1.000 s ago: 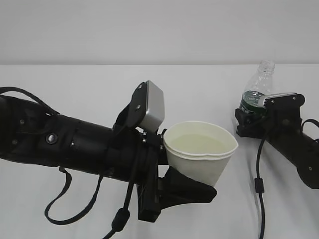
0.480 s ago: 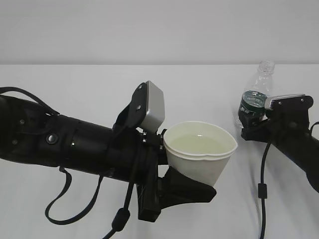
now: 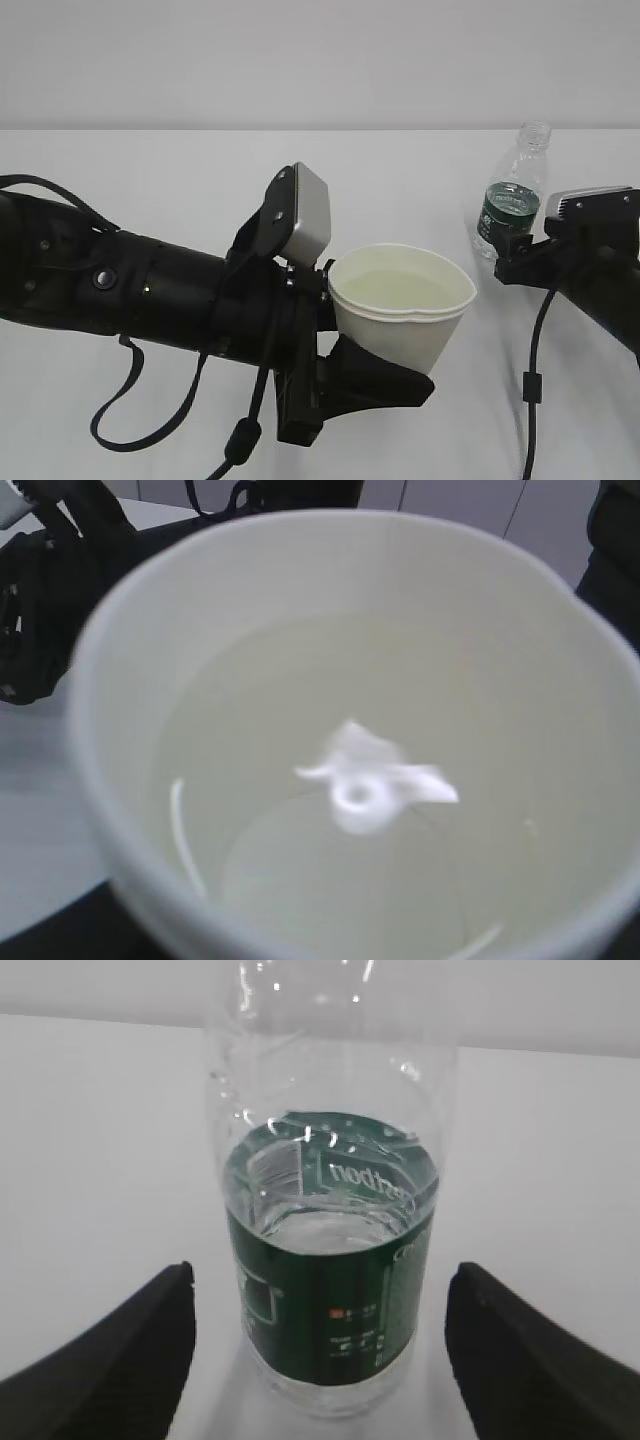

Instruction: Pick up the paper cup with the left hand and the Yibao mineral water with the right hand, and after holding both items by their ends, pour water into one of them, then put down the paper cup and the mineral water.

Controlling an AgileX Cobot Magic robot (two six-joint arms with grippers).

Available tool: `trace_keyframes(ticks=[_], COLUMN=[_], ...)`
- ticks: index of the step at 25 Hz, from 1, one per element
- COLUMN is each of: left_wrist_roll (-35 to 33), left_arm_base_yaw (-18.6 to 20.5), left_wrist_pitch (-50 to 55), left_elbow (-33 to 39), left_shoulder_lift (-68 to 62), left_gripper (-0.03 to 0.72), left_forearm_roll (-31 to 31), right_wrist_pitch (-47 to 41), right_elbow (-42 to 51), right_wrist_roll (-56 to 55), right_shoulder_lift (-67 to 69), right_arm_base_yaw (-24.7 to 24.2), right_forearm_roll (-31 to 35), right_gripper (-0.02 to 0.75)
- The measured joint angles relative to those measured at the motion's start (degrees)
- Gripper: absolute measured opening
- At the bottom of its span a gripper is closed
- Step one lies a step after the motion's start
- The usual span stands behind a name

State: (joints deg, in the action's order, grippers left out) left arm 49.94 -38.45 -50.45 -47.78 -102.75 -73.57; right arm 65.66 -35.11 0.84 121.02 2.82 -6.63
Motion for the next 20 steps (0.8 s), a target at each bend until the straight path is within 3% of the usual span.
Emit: trace_keyframes(ticks=[14,20], left_wrist_roll=[0.0,0.0], left_arm_base_yaw=[0.0,-0.1], left_wrist_pitch=[0.1,0.5], left_elbow=[0.0,0.0], left_shoulder_lift=[0.0,0.0], left_gripper=[0.43,0.43], left_forearm_roll=[0.1,3.4], right_wrist_pitch=[0.0,0.0], right_elbow=[4.2,6.7], right_wrist_roll=[0.0,0.0], right_shoulder_lift=[-6.6,-9.0], right_arm_base_yaw=[0.0,0.0], right_forearm_roll=[0.0,0.0], right_gripper=[0.593,0.592])
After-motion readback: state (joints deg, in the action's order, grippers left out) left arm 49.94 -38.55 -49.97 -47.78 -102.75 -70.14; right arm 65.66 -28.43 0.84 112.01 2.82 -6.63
